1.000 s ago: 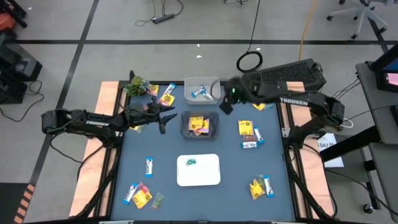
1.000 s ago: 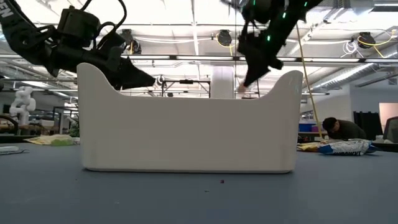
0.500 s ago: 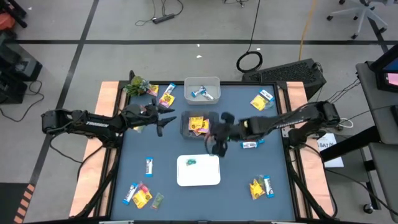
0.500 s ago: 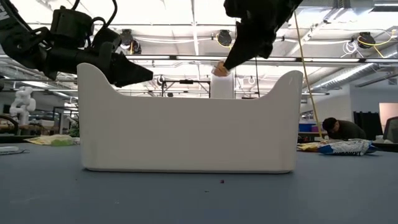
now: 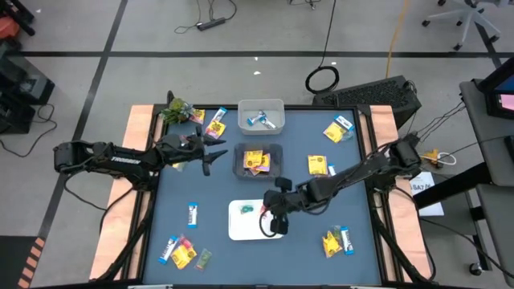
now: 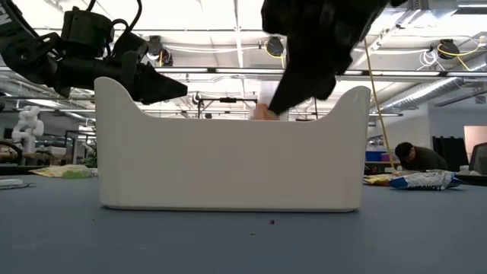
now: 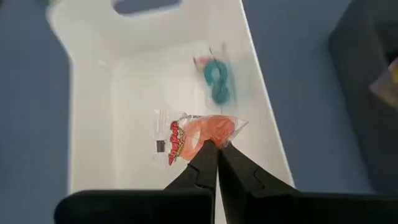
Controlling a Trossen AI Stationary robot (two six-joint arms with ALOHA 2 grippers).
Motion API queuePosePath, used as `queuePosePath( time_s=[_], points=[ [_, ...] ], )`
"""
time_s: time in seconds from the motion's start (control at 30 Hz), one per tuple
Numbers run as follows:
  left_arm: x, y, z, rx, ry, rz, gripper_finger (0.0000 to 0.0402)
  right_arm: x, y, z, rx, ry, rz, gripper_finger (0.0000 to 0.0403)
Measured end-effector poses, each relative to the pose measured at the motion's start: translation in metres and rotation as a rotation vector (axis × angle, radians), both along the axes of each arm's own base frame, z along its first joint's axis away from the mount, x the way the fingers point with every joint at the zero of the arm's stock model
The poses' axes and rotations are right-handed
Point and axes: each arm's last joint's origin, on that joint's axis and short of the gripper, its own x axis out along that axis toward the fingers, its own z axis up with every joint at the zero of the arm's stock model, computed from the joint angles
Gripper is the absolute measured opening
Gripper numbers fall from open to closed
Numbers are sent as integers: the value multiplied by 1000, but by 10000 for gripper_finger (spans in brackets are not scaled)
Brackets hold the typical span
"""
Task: Sort candy
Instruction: Put the orange gummy candy into the white bin, then put the yellow candy into the black bin
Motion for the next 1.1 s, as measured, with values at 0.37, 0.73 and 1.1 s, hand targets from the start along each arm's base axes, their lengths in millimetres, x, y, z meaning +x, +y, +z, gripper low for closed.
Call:
queuePosePath(
  time_s=[0.37, 0.73, 1.1],
  points=[
    [0, 0, -1, -8, 13, 2, 177, 9, -2, -24, 18, 49, -13, 12],
    [0, 0, -1, 14, 17, 3, 177, 6, -3, -6, 48, 88, 70, 138],
    [0, 1, -2, 35, 36, 21, 177, -40, 17, 68, 45, 160, -50, 42]
  ],
)
